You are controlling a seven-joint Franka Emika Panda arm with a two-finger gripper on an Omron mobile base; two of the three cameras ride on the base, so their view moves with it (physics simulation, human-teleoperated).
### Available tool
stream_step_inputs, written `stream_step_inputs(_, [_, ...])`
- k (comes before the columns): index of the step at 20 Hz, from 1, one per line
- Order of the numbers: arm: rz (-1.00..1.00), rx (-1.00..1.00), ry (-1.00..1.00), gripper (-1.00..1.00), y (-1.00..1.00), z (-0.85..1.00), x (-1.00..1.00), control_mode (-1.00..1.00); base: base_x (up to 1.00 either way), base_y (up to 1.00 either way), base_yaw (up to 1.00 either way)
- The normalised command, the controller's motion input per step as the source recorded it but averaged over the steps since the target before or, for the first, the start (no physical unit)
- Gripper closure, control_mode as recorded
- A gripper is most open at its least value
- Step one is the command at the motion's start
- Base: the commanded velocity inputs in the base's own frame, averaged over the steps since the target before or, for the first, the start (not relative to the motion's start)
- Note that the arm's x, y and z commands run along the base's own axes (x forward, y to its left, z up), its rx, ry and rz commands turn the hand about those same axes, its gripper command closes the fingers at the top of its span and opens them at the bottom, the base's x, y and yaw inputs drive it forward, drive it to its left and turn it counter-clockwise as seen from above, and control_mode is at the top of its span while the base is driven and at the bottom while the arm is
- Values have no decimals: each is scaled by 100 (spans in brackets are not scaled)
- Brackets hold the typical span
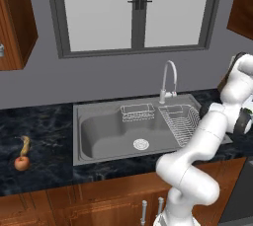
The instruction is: There is a mixed pile of frozen fruits and vegetables on the counter. Locate all the frozen vegetables and place the items in a bowl on the counter. Take all the frozen fruits and defrost them in a running sink.
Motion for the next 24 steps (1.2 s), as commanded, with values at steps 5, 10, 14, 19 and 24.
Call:
stream_step_inputs(5, [-5,-10,1,-100,68,-5,11,-100,0,0,0])
stream_step_inputs(10, [-2,-15,9,-100,75,-7,5,-100,0,0,0])
stream_step_inputs(14, [-10,-15,5,-100,74,0,0,-100,0,0,0])
stream_step_inputs(19, [-22,-8,0,-100,76,0,-14,-100,0,0,0])
stream_step_inputs(24, [-16,-2,-4,-100,87,5,-84,-100,0,0,0])
